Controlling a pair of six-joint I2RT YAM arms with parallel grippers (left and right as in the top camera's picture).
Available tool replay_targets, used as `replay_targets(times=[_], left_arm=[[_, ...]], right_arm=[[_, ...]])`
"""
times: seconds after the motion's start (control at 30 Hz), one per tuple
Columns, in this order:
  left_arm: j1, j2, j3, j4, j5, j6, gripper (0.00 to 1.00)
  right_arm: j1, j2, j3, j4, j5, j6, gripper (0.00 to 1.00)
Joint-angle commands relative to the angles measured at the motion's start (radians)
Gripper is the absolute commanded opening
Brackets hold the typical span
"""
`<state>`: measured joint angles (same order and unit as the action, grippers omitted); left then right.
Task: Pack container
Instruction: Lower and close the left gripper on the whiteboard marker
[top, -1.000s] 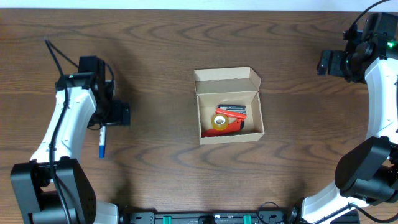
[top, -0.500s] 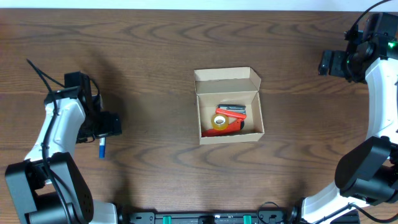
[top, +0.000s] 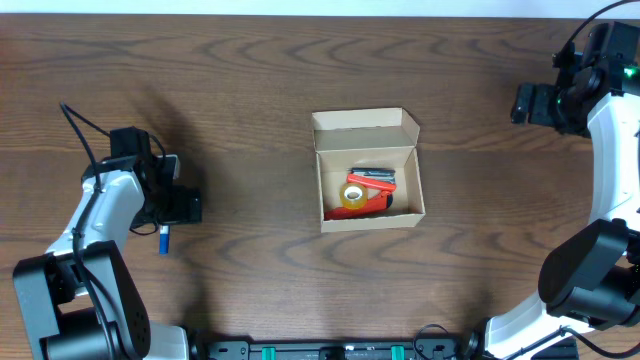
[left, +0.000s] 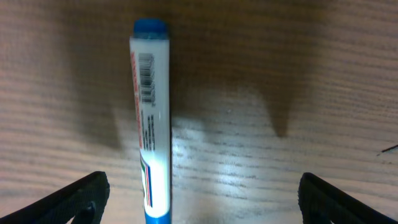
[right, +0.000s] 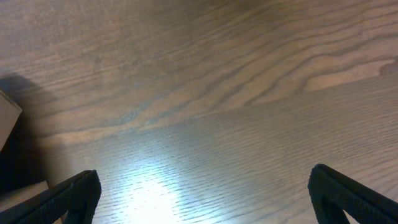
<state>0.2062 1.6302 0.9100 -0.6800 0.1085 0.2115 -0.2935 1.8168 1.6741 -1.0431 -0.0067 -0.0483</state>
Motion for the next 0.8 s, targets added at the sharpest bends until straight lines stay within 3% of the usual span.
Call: replay_targets(times=[0.0,0.23,0.77], left_arm=[[0.004,-0.016,-0.005,0.017,-0.001,0.063,0.95],[0.004,0.005,-0.005,0.042,-0.056,0.061,0.95],[0.004,0.122,-0.005,0.038,-0.037,0.023,0.95]], right_arm=[[-0.008,-0.012,-0.002,-0.005,0.01,-0.013,0.99],[-0.008,-0.012,-0.002,-0.005,0.01,-0.013,0.99],[-0.008,-0.012,-0.002,-0.005,0.01,-0.013,0.99]])
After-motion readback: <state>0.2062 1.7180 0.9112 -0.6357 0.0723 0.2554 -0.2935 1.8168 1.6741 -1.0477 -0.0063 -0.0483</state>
